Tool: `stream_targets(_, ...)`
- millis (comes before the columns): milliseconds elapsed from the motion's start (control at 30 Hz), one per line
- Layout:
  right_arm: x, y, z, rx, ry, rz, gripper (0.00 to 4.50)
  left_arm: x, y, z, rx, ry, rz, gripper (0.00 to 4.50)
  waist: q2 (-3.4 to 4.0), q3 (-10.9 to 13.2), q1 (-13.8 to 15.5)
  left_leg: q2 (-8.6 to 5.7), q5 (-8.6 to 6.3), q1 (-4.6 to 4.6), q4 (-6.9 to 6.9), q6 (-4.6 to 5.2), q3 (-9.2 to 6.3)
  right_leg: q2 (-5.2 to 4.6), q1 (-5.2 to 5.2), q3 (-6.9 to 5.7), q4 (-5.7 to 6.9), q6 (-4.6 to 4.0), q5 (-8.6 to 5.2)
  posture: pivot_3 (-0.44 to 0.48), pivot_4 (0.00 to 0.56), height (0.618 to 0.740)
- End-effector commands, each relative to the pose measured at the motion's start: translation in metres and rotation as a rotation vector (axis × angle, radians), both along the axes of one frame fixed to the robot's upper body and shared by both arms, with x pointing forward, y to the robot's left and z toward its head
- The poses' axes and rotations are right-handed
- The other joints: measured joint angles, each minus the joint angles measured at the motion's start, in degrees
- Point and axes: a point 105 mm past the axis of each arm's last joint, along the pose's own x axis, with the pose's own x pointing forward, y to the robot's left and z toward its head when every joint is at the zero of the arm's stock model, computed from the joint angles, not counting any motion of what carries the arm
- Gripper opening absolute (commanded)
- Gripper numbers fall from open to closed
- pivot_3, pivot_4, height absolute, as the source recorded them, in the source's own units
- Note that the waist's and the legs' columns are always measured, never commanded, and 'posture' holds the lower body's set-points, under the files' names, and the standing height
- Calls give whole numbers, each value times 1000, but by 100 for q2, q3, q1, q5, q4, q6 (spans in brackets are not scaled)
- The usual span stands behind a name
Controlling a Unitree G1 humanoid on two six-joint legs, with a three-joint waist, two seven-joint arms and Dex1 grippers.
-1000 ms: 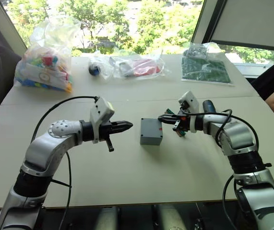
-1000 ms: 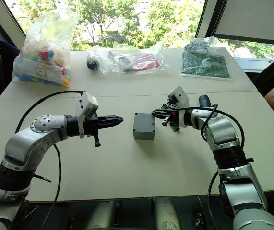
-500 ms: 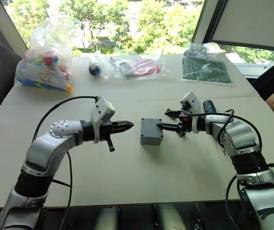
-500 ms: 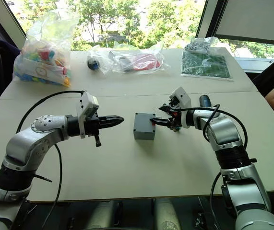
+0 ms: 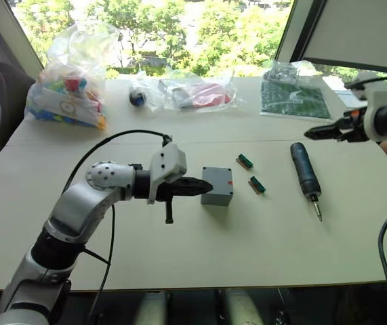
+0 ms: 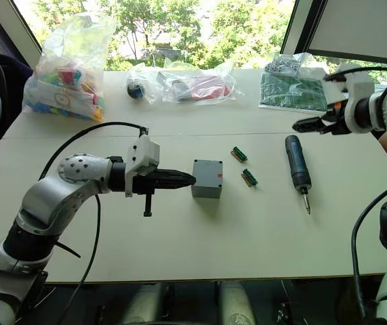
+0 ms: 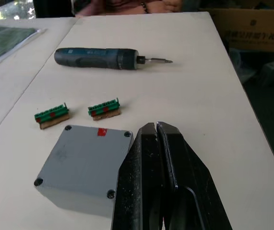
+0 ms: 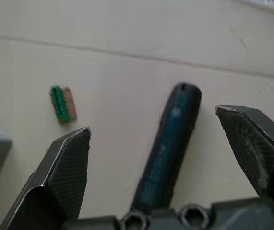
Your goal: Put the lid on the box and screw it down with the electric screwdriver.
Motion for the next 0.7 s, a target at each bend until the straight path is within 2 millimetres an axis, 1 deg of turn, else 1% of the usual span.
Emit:
stream_targets(33,-3,-2,6,8,55,8,4463,-7,-7,3,13,-59,-39,0,4,1,-32,0,0,0,-1,0,0,0,-2,0,2,8,4,0,150,740)
stream_targets(100,-3,1,-2,21,108,16,4463,-9,-8,-1,25,-59,-41,0,4,1,-84,0,0,0,-2,0,-4,1,-2,-2,4,9,4,0,150,740)
stream_targets(200,2,2,-16,-12,165,21,4463,-13,-6,-5,17,-47,-21,0,4,1,-134,1,0,2,-2,0,-3,1,-2,-2,4,9,4,0,150,740)
stream_targets(267,5,3,-20,-28,181,30,4463,-14,-6,-5,8,-41,-9,0,4,1,-122,1,0,4,-3,0,-4,2,-2,-2,7,9,4,0,150,740)
stream_targets(333,10,7,-29,-45,201,49,4463,-14,-4,-6,-6,-27,12,0,4,1,-114,1,0,4,-2,0,-6,3,-2,-2,10,10,4,0,150,740)
stream_targets(500,19,16,-39,-65,209,72,4463,-12,0,-8,-14,-11,61,0,4,1,-109,0,0,2,-1,-1,-6,2,-2,-1,10,10,5,0,150,740)
stream_targets(567,20,17,-46,-90,224,85,4463,-13,2,-10,-18,2,84,0,5,1,-109,-1,0,2,-1,-1,-7,2,-2,-2,10,10,5,0,150,740)
stream_targets(633,21,17,-49,-99,228,88,4463,-13,3,-11,-20,6,92,0,5,1,-104,0,0,2,-1,-1,-7,1,-2,-1,10,10,5,0,150,740)
stream_targets(700,20,18,-54,-108,251,97,4048,-13,3,-10,-28,9,109,0,5,1,-102,-1,0,1,-1,-1,-8,1,-2,-2,10,10,5,0,150,740)
